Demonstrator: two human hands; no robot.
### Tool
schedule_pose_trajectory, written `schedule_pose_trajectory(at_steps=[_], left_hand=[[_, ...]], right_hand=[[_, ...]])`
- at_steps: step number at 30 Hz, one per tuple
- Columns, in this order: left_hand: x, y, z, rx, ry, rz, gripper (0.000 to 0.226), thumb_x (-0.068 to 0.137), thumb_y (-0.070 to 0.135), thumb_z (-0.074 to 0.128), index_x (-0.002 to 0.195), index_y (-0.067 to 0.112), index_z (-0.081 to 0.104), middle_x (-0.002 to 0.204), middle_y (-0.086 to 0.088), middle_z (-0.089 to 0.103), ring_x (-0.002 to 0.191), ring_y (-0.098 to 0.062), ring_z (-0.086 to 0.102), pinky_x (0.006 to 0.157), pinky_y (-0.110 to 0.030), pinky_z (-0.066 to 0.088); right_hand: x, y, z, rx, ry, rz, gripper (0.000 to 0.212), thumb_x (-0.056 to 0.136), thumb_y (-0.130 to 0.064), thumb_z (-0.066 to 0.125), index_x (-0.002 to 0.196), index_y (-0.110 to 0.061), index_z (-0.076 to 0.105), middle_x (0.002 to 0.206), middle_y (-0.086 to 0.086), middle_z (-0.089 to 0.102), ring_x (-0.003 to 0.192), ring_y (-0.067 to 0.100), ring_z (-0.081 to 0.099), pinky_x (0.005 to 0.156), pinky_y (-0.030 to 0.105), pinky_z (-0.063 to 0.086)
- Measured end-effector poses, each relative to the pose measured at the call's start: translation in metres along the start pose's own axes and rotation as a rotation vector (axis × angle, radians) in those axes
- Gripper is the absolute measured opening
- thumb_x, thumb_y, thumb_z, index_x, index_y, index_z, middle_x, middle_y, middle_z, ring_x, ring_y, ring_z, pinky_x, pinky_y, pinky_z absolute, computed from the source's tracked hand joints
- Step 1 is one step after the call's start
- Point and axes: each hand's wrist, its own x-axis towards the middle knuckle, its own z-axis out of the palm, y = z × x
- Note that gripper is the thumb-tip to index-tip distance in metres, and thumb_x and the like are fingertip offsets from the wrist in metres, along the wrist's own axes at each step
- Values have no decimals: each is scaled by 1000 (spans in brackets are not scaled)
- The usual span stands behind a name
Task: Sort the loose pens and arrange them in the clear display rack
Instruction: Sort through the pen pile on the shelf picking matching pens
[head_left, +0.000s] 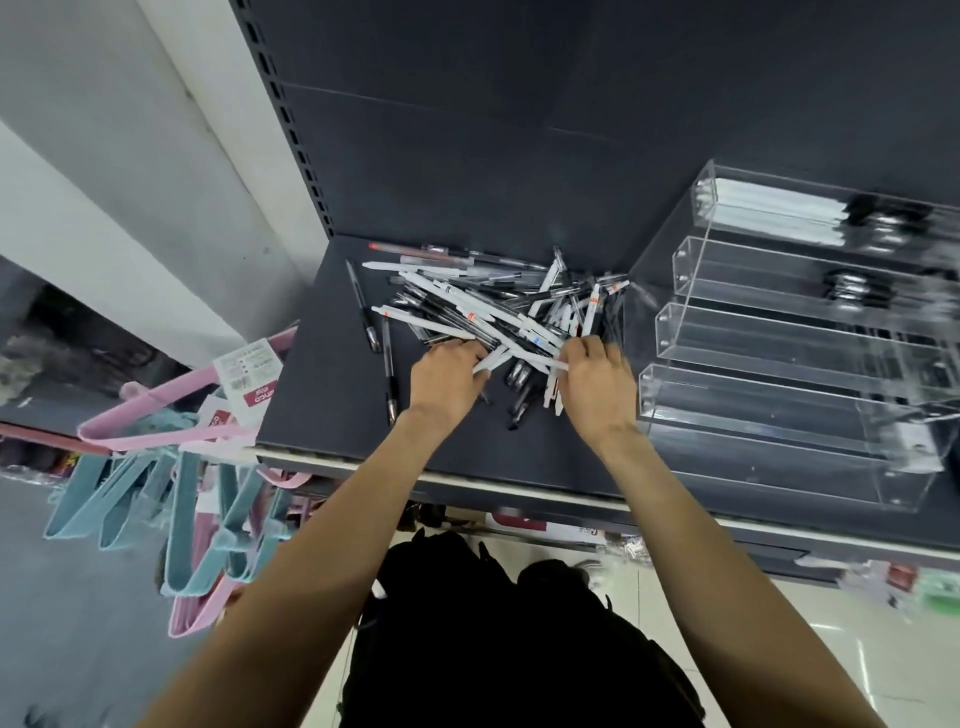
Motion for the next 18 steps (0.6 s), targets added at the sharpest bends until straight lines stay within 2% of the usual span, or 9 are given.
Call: schedule_pose_trajectory(at_steps=[3, 5, 10, 12, 14, 16, 18], left_hand=[[1, 4, -4, -83, -80, -58, 27, 91, 30, 61, 116, 20, 63, 112, -1, 67, 99, -22, 63, 85, -35, 51], [-2, 5, -6, -157, -117, -101, 27, 90, 30, 63, 115, 19, 64, 111, 0, 67, 100, -21, 63, 89, -33, 49], [-27, 1, -8, -385, -126, -202, 23, 89, 32, 66, 108, 19, 68, 100, 5, 66, 88, -7, 58, 78, -19, 44], [-40, 2, -9, -478, -104, -236, 22, 89, 32, 66, 107, 20, 68, 97, 8, 65, 89, -5, 57, 80, -19, 43], [-49, 6, -10, -645, -75, -291, 17, 90, 30, 65, 104, 20, 68, 98, 6, 69, 90, -9, 61, 83, -26, 50], [-56, 19, -17, -975, -46, -367, 9, 91, 22, 63, 99, 18, 68, 97, -3, 71, 85, -13, 66, 78, -32, 56], [-59, 38, -28, -1279, -33, -372, 11, 94, 12, 58, 98, 16, 68, 98, -6, 71, 83, -11, 69, 72, -27, 57]], right_hand=[[6, 3, 0, 35, -24, -7, 25, 89, -7, 58, 113, -6, 56, 107, 16, 61, 100, 35, 57, 86, 42, 48], [8, 6, 0, 99, -30, 7, 24, 89, -8, 58, 112, -10, 55, 106, 14, 59, 98, 35, 58, 81, 42, 50], [12, 11, -7, 220, -68, -12, 18, 90, -11, 59, 107, -12, 53, 102, 12, 57, 85, 34, 62, 73, 44, 54], [11, 12, -16, 263, -5, -37, 15, 89, -12, 61, 104, -10, 55, 102, 11, 59, 81, 33, 63, 71, 43, 54], [9, 13, -28, 357, 129, -53, 13, 86, -10, 66, 97, -9, 59, 96, 9, 62, 74, 29, 63, 67, 37, 53], [5, 13, -44, 593, 157, 25, 13, 82, -10, 71, 89, -14, 60, 87, 1, 63, 71, 18, 60, 68, 29, 50], [-1, 8, -62, 1036, 3, 195, 17, 80, -11, 73, 84, -20, 59, 82, -5, 63, 76, 17, 63, 74, 24, 52]])
